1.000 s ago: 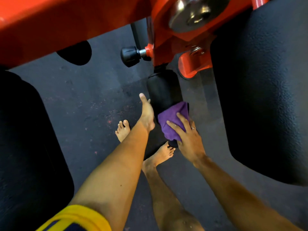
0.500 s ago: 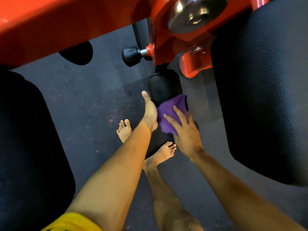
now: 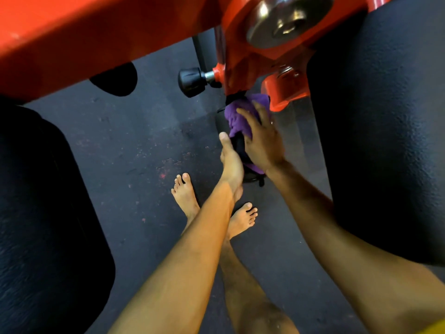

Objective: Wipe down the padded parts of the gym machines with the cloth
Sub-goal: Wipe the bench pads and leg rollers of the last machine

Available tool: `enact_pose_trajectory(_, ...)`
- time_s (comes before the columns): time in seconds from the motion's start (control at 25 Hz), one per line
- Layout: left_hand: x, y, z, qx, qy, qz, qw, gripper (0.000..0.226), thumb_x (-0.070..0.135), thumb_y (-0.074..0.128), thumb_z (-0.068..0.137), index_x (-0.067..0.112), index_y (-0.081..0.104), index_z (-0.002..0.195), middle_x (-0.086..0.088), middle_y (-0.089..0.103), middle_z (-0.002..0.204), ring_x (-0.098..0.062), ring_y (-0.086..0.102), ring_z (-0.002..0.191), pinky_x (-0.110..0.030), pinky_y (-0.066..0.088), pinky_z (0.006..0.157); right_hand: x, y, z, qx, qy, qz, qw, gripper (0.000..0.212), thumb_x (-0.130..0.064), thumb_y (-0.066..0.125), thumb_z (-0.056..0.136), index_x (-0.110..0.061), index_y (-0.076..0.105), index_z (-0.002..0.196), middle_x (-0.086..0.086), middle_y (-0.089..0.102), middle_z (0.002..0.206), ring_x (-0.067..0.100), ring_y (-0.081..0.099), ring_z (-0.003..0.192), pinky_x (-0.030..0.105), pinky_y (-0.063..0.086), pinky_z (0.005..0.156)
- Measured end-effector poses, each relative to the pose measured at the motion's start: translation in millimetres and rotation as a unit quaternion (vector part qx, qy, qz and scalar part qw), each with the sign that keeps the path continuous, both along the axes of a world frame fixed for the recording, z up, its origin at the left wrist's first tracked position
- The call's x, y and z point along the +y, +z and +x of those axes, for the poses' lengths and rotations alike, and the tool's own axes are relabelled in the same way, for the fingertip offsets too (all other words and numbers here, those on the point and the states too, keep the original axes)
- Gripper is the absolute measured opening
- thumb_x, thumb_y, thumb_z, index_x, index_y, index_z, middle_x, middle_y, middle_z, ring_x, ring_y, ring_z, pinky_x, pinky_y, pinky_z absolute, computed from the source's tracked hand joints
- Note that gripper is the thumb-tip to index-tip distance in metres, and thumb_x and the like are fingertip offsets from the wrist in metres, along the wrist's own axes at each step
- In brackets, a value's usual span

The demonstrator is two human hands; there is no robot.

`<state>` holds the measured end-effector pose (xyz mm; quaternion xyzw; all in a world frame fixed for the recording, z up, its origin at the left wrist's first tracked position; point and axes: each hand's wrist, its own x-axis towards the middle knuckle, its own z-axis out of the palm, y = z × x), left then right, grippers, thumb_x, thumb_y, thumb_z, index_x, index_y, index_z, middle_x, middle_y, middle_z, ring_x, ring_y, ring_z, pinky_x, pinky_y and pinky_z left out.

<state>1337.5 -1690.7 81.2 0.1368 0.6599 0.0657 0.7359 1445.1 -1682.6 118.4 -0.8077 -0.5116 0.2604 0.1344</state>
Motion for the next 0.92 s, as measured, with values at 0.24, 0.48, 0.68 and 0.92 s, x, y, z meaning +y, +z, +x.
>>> enact_pose_trajectory(0.24, 25.3, 41.9, -7.6, 0.016, 0.04, -0.021, 0.999, 0.089, 0.081, 0.009, 0.093, 0.018, 0.054, 0.136, -0.012, 0.066, 0.128, -0.027, 0.064, 0.115, -0.04, 0.047, 0.101, -137.4, 19.6, -38.0, -0.001, 0.067, -0.05, 0.997, 0.095, -0.003, 0.084, 0.072, -0.035, 0.043, 0.152, -0.002, 0.019, 0.167, 0.044, 0.033, 0.142, 0.06, 0.058, 0.09)
enact_pose_trajectory(0.48, -23.0, 3.7, -3.3, -0.018, 0.016, 0.044, 0.999, 0.111, 0.108, 0.035, 0.058, 0.049, 0.036, 0.152, 0.016, 0.03, 0.164, -0.005, 0.025, 0.151, -0.045, 0.019, 0.124, -34.8, 4.3, -18.8, 0.008, -0.008, 0.01, 1.0, 0.066, -0.011, 0.069, 0.084, -0.03, 0.055, 0.146, 0.005, 0.034, 0.163, 0.045, 0.04, 0.139, 0.055, 0.049, 0.103)
enact_pose_trajectory(0.68, 19.1, 61.1, -16.9, -0.015, 0.005, 0.029, 0.999, 0.116, 0.104, 0.024, 0.068, 0.026, 0.043, 0.152, 0.001, 0.045, 0.156, -0.015, 0.044, 0.141, -0.044, 0.032, 0.119, -19.7, 2.0, -18.9, -0.024, 0.042, -0.034, 0.998, 0.077, -0.006, 0.069, 0.081, -0.033, 0.048, 0.151, 0.0, 0.024, 0.167, 0.046, 0.033, 0.144, 0.057, 0.043, 0.109)
enact_pose_trajectory(0.92, 31.7, 79.2, -7.4, -0.032, 0.051, 0.01, 0.998, 0.079, 0.075, 0.013, 0.097, 0.019, 0.067, 0.111, -0.01, 0.072, 0.12, -0.018, 0.072, 0.093, -0.035, 0.051, 0.096, -135.3, 26.7, -41.4, 0.017, 0.058, -0.063, 0.996, 0.094, -0.003, 0.081, 0.077, -0.035, 0.041, 0.155, -0.003, 0.018, 0.168, 0.042, 0.027, 0.145, 0.056, 0.052, 0.101)
